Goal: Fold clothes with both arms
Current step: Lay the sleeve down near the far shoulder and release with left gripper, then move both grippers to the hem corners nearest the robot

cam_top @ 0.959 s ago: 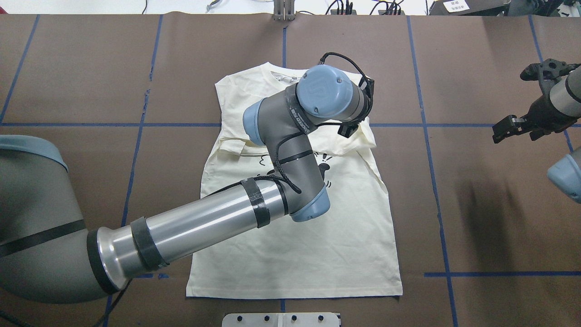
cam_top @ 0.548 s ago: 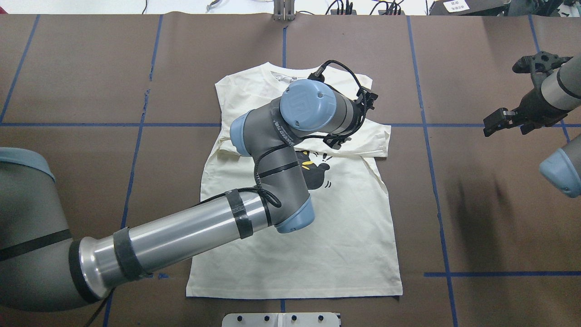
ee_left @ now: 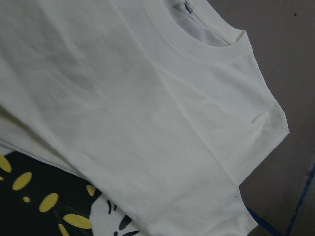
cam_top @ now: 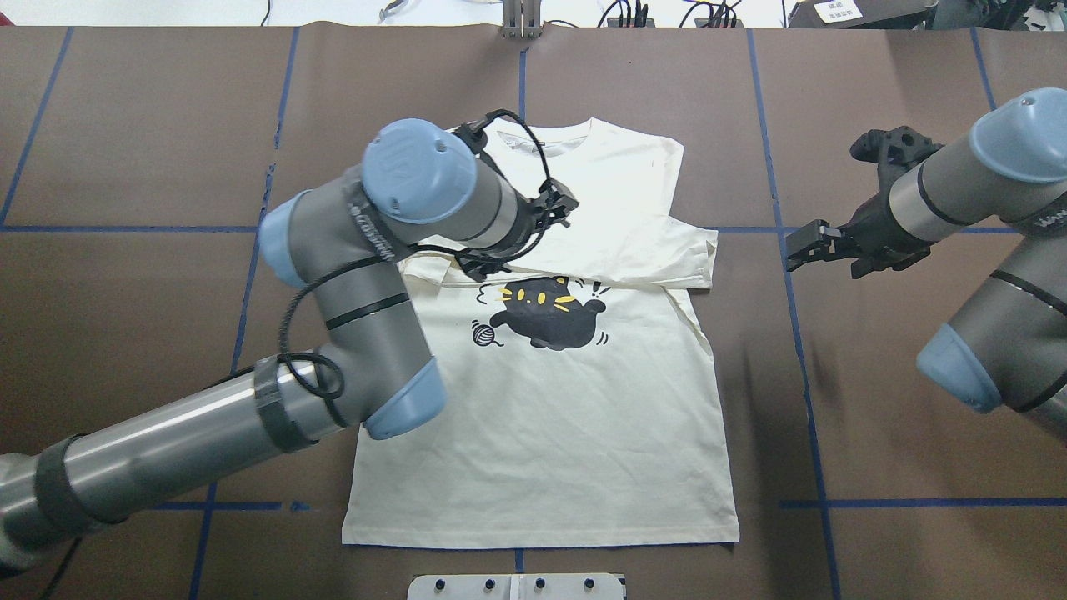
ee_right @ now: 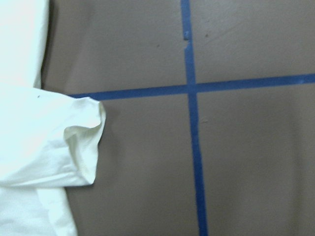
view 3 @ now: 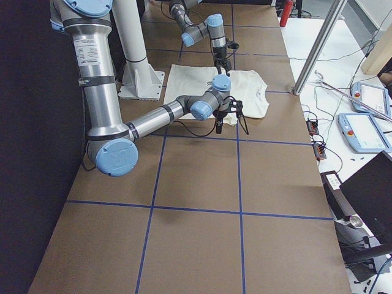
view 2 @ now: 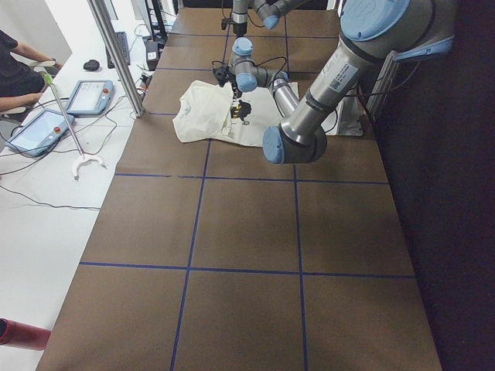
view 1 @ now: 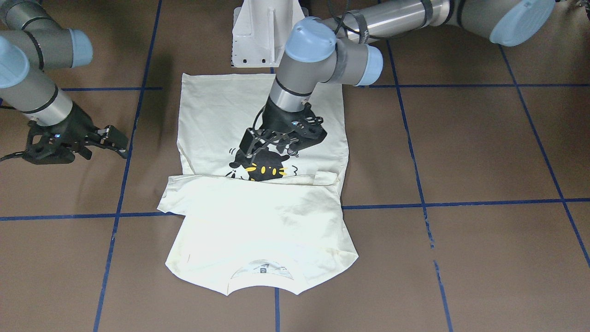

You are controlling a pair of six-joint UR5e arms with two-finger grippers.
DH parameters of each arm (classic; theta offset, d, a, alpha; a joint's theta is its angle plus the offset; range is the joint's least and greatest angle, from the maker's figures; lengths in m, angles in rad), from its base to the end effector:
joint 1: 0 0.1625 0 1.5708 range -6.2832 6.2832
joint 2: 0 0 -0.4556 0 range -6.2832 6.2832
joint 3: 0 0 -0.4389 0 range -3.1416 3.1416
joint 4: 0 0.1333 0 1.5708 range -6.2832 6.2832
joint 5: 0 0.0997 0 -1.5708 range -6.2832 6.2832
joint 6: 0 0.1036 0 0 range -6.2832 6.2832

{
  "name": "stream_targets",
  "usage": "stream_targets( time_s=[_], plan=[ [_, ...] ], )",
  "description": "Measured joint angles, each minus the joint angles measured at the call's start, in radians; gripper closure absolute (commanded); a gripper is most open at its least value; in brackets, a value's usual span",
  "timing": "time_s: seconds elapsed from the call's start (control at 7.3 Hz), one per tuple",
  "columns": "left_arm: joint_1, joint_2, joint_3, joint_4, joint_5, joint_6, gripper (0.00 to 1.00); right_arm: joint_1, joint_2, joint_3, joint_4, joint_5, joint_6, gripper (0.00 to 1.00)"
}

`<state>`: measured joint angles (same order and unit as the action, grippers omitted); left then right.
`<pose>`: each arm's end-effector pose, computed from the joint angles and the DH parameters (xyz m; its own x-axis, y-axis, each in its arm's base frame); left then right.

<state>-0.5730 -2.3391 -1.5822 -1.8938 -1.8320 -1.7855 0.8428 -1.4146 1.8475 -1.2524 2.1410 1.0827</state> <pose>0.5834 -0.5032 0.1377 0.3001 -0.4386 -0.8471 0.4033 0.8631 -0.3040 -0.3426 -0.5006 0.4241 0.6092 0.0902 0.7879 -0.1105 0.9935 -0.0283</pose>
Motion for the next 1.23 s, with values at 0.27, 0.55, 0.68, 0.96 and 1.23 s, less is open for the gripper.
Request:
stream_targets(
  time_s=[0.27,0.55,0.68,0.96,1.23],
  plan=[
    [-0.019,0.166,-0.279,0.185,-0.023,0.186,0.00,-0.196,-0.049,0.137,0.014,-0.137,0.242,0.00],
    [-0.025,0.250,-0.441,0.261,-0.026,0.262,0.00,-0.455,-0.099,0.241,0.016,-0.331,0.460,0.00],
    [-0.025,0.260,-0.463,0.269,-0.026,0.270,0.00,-0.561,-0.112,0.260,0.016,-0.409,0.536,0.00],
    [-0.027,0.264,-0.472,0.272,-0.022,0.277,0.00,-0.675,-0.125,0.260,0.013,-0.483,0.616,0.00],
    [-0.027,0.264,-0.473,0.271,-0.020,0.279,0.00,-0.699,-0.128,0.248,0.010,-0.488,0.636,0.00]
  ],
)
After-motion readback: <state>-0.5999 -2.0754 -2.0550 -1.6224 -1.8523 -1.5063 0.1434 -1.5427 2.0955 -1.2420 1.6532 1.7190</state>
